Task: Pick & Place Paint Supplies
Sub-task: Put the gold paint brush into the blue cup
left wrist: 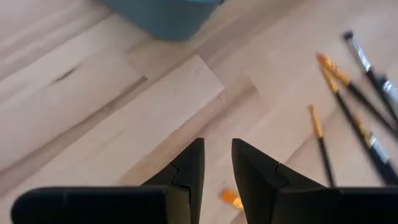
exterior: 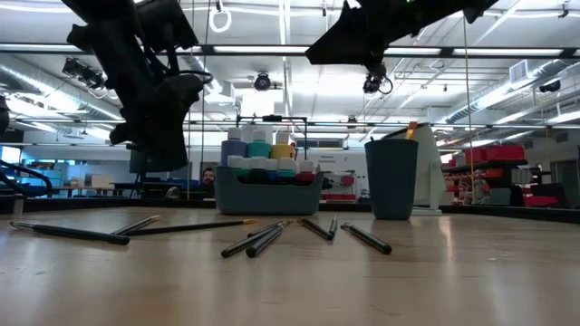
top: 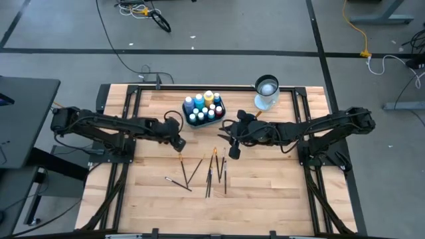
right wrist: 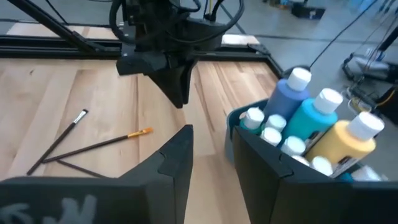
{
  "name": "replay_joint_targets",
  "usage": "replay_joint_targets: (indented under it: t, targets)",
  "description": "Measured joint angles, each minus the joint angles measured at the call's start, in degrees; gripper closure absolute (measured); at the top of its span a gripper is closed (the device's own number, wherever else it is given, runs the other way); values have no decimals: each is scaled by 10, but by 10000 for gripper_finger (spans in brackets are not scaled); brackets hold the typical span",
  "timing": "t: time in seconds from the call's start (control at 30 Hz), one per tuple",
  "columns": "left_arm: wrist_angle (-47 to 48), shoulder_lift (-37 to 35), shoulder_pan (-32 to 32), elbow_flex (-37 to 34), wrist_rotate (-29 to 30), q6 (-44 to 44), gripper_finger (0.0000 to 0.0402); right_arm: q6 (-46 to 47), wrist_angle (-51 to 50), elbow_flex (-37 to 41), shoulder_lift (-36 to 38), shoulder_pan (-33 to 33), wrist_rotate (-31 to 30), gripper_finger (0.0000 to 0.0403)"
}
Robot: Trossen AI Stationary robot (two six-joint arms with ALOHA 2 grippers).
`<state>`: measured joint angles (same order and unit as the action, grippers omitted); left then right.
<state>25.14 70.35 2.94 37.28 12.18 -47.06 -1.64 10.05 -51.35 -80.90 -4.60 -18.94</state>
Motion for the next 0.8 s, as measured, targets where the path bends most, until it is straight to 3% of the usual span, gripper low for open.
replay_joint_targets:
  t: [0.13, 0.47, 0.8]
  targets:
    - [1, 0, -30, 0, 59, -82, 313, -23, 14, 0, 0, 0, 0, 286]
    - [6, 0, -113, 0, 117, -190, 313, -86, 19, 0, 0, 1, -1, 286]
    - [7, 0, -169, 0, 93, -214, 313, -179, 61, 0, 0, 1, -1, 286]
